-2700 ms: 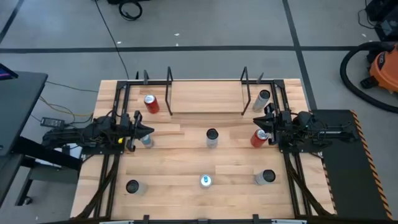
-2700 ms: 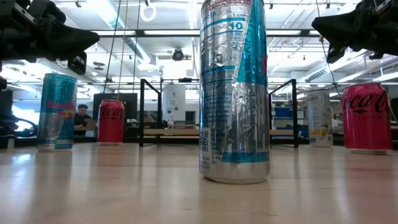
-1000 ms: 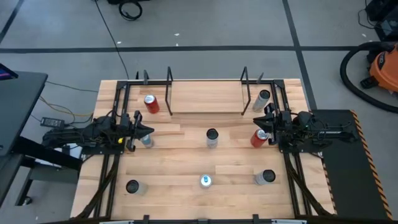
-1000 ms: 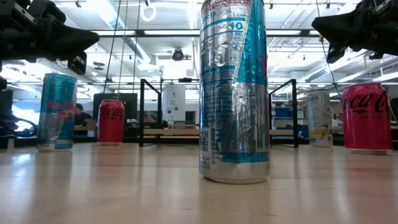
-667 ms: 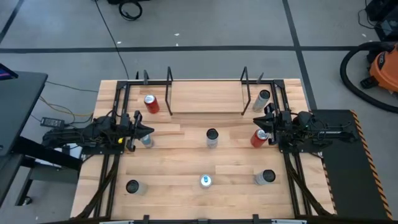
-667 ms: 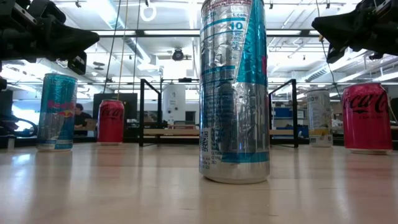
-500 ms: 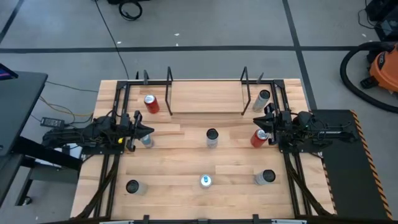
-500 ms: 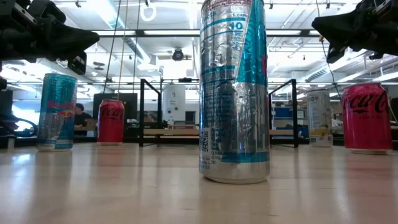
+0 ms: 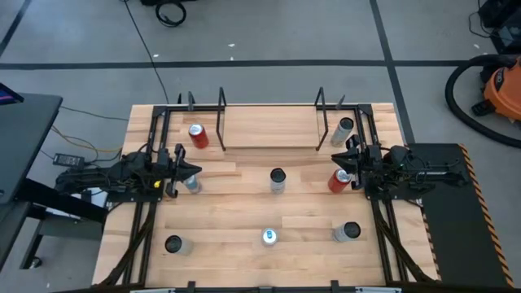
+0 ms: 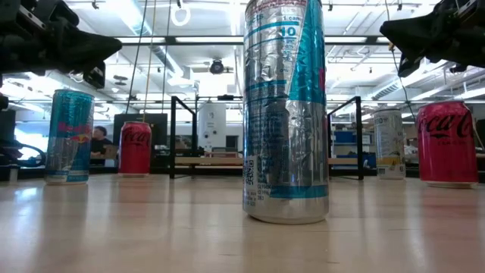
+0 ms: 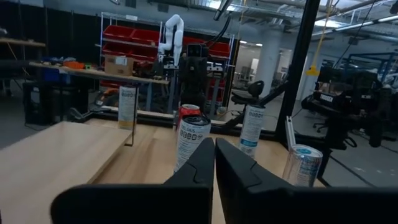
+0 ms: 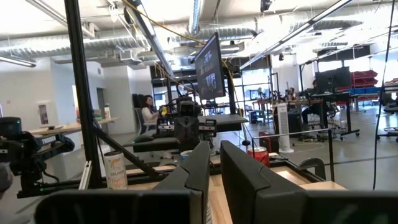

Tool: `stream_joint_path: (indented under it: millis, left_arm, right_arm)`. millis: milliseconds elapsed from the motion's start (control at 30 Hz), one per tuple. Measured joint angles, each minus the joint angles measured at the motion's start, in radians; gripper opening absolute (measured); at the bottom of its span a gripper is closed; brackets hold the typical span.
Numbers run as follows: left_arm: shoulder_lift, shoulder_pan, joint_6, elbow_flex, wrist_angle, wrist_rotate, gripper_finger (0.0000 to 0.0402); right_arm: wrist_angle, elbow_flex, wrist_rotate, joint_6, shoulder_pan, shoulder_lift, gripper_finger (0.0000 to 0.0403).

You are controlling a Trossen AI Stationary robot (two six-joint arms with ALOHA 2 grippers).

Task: Place canned beverage on shelf
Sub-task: Put the top blue soda can on the shelf

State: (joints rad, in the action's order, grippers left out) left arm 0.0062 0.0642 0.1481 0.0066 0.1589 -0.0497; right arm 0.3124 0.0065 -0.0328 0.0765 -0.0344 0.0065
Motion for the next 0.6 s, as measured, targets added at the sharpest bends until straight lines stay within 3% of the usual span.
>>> stream_joint_path:
  millis: [333,600]
  left_arm:
    - [0.000,0.000,-0.082,0.000,0.020,0.054,0.0021]
    - [0.000,0.000,-0.155,0.000,0.016,0.056,0.0075]
  right_arm:
    - [0.000,0.000,0.000,0.000,0.000,0.000,0.0048]
    - [0.000,0.000,0.000,0.000,0.000,0.000,0.0048]
